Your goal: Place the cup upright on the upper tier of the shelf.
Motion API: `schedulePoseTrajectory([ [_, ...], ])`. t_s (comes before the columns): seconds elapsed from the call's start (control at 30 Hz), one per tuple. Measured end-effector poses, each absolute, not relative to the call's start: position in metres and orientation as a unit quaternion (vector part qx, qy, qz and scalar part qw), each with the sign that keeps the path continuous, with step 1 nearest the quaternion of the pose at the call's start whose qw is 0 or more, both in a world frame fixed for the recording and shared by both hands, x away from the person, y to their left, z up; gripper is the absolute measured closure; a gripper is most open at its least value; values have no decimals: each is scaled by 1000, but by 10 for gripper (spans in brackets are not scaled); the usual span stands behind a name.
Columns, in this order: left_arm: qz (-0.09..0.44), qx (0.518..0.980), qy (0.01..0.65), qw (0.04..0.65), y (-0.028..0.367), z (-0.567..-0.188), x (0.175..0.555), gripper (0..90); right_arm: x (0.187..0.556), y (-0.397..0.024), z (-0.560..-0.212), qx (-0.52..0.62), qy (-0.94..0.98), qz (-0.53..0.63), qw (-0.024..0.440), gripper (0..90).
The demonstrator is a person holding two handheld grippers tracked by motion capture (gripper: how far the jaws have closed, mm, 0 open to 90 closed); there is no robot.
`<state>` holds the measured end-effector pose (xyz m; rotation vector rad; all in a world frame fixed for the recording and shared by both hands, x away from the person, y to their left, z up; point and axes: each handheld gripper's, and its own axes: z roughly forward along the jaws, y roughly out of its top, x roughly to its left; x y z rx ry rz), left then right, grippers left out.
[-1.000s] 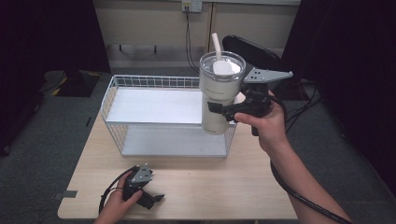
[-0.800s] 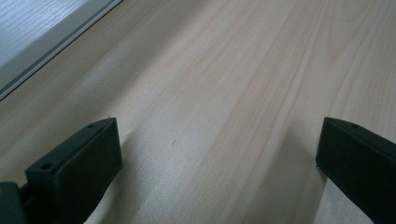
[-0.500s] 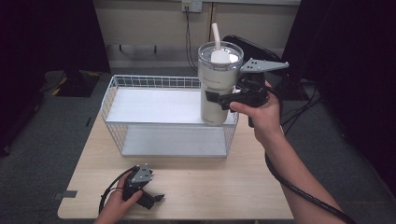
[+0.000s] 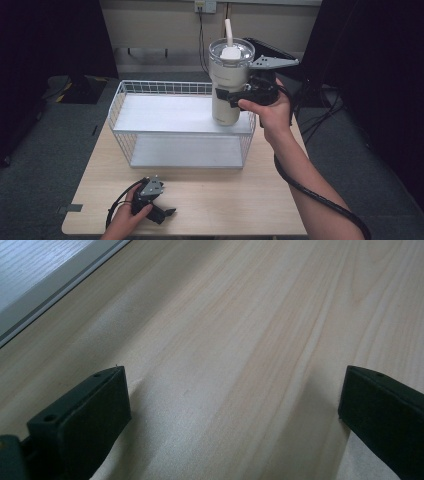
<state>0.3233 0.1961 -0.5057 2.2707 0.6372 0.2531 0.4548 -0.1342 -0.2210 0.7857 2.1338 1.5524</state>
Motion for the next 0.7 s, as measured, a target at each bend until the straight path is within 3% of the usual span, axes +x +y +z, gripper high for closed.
schedulePoseTrajectory([
  [0.7, 99, 887, 249, 376, 196, -506, 323, 0, 486, -115, -239, 296, 756, 547, 207, 103],
])
